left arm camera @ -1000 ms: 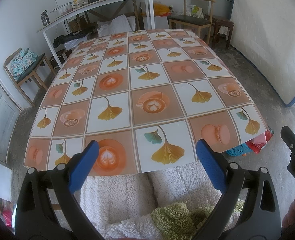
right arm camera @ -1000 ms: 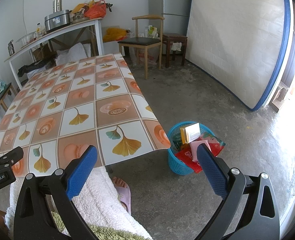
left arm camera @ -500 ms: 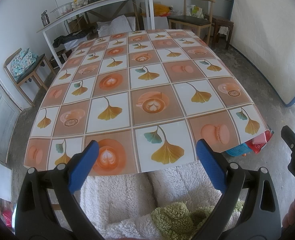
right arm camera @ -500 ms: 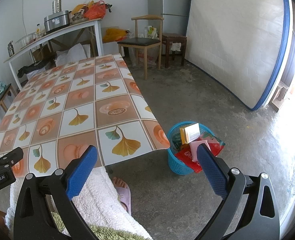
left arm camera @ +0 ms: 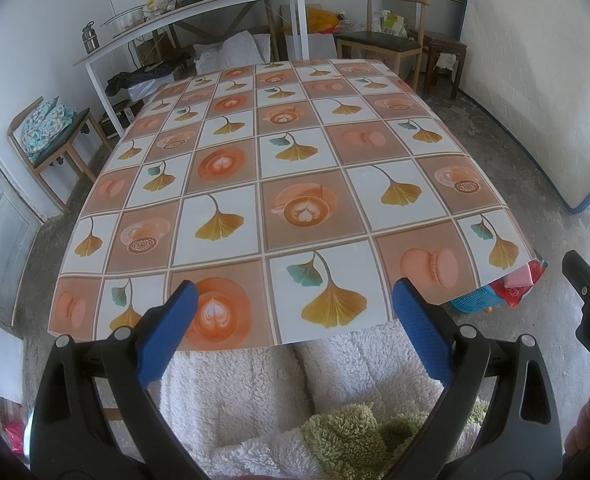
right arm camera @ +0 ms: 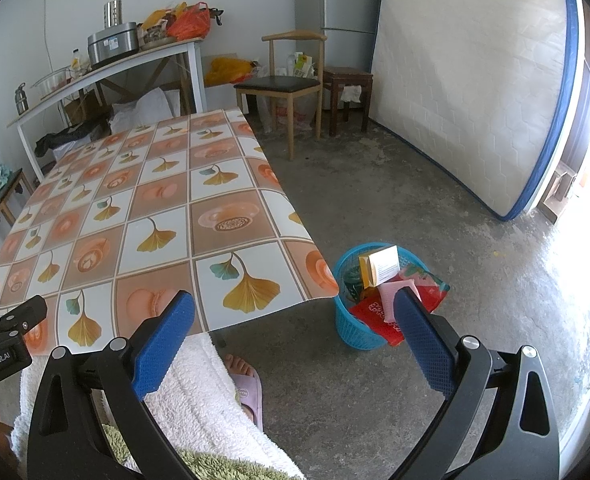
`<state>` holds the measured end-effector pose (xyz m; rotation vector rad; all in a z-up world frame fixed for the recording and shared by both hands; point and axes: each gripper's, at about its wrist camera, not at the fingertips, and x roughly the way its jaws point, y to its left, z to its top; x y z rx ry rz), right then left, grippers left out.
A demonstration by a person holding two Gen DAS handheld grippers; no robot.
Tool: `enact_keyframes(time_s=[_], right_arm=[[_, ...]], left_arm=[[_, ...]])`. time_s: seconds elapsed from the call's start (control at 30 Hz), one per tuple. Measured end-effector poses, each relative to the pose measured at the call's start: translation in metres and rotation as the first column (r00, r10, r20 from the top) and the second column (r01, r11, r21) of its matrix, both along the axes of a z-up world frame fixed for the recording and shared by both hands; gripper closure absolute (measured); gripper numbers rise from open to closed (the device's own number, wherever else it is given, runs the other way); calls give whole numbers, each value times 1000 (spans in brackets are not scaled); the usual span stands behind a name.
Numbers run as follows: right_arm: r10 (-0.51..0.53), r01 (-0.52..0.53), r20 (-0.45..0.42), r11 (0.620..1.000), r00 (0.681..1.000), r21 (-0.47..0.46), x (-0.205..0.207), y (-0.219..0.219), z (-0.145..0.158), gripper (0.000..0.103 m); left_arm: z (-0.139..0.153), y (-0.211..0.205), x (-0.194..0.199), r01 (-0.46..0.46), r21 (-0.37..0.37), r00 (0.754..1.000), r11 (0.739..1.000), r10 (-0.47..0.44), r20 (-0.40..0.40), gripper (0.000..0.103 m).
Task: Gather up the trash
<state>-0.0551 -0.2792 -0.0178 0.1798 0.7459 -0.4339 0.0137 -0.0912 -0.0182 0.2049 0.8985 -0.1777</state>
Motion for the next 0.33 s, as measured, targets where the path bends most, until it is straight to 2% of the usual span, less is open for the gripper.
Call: enact_keyframes(time_s=[0.33], right_arm=[[0, 0, 1, 1000, 1000, 1, 0, 0, 0, 6]], left_arm=[[0, 1, 0, -1, -1, 1000, 1000, 1, 0, 9]])
